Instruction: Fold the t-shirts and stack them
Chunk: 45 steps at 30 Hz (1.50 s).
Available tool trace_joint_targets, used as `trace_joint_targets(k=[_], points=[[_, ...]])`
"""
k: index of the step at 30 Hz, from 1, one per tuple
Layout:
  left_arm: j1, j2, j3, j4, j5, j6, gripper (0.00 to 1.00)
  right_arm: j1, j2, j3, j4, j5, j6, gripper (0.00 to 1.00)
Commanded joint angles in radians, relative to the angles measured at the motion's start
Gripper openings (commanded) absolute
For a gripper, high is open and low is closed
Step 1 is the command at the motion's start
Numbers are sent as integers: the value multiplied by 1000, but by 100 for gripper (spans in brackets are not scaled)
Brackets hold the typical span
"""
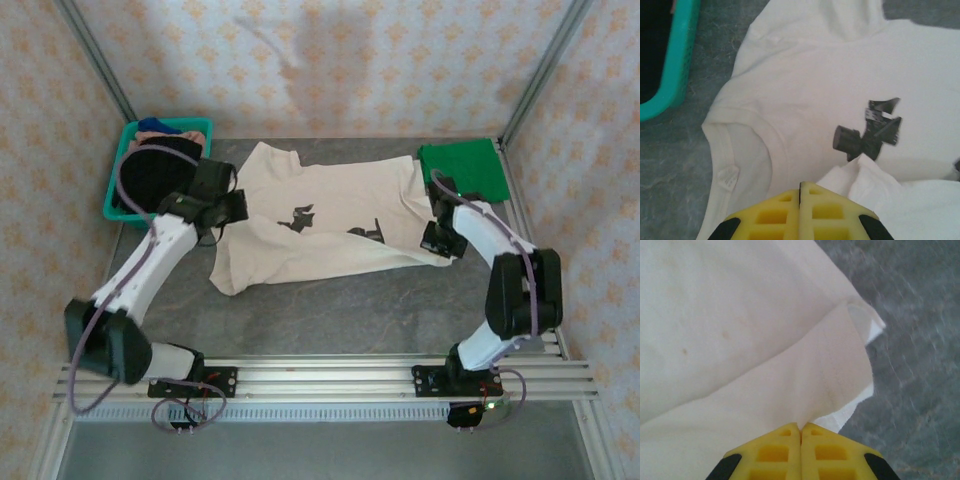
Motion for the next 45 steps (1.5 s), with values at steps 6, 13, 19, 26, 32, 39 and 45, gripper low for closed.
trace_joint_targets(k=[6, 13, 19, 26, 32, 39, 45], points=[[-1, -296, -214, -118, 20, -58, 0, 17, -210, -96, -163, 84, 88, 7], [-14, -376, -325, -100, 53, -87, 0, 17, -379, -184, -177, 42, 142, 8], [-15, -267, -297, -34, 32, -60, 0, -3, -339, -191, -82, 66, 150, 9], [-14, -40, -160, -5, -50, -18, 0, -37, -16, 0, 4, 66, 89, 9], [-6, 93, -64, -7, -104, 4, 0, -38, 184, 161, -28, 111, 58, 18], [6, 209, 27, -13, -101, 22, 0, -52, 173, 244, -126, 263, 50, 32], [19, 242, 55, -23, -104, 22, 0, -18, -50, 45, -18, 34, 60, 52]])
